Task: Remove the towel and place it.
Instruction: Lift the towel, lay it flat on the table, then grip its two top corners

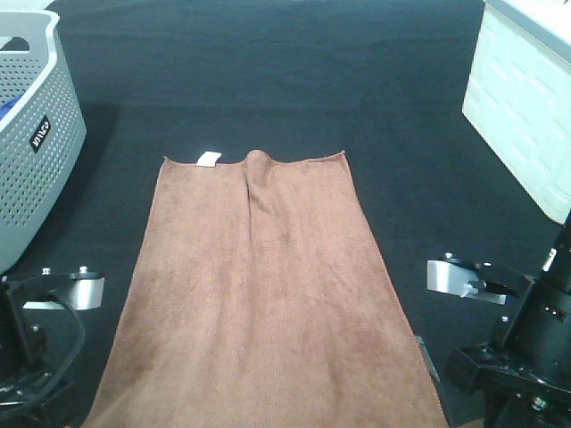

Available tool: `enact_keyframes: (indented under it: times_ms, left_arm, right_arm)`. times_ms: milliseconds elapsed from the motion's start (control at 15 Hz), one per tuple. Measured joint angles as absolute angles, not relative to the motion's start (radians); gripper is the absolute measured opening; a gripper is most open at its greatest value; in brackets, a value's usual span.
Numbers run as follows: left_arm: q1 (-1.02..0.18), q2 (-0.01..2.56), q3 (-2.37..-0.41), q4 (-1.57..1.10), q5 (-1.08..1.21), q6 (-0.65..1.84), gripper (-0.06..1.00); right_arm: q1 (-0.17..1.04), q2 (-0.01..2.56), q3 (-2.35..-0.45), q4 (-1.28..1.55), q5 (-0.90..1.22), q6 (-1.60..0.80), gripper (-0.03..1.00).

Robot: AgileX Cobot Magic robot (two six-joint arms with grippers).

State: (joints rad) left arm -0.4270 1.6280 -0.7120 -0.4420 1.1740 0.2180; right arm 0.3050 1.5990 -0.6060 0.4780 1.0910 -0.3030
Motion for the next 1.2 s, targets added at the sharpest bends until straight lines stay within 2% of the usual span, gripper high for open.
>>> enact_keyframes:
  times_ms: [400,733,933,1200]
  left_arm:
    - [-0.545,1.699,-0.753,-0.412,1.182,0.282,0.01]
    - [-0.549,1.736,-0.831,-0.413,1.2,0.282,0.02]
    - [-0.602,1.739,-0.838,-0.419,1.201,0.282,0.03]
    - [-0.631,1.74,-0.838,-0.438,1.203,0.27,0.03]
  right_arm:
    - [0.303,1.599,-0.606,0.491,1.062,-0.338,0.0]
    - [0.302,1.599,-0.603,0.551,1.028,-0.387,0.0]
    - [0.301,1.599,-0.603,0.599,1.03,-0.424,0.0]
    - [0.301,1.601,-0.573,0.622,1.039,-0.443,0.04]
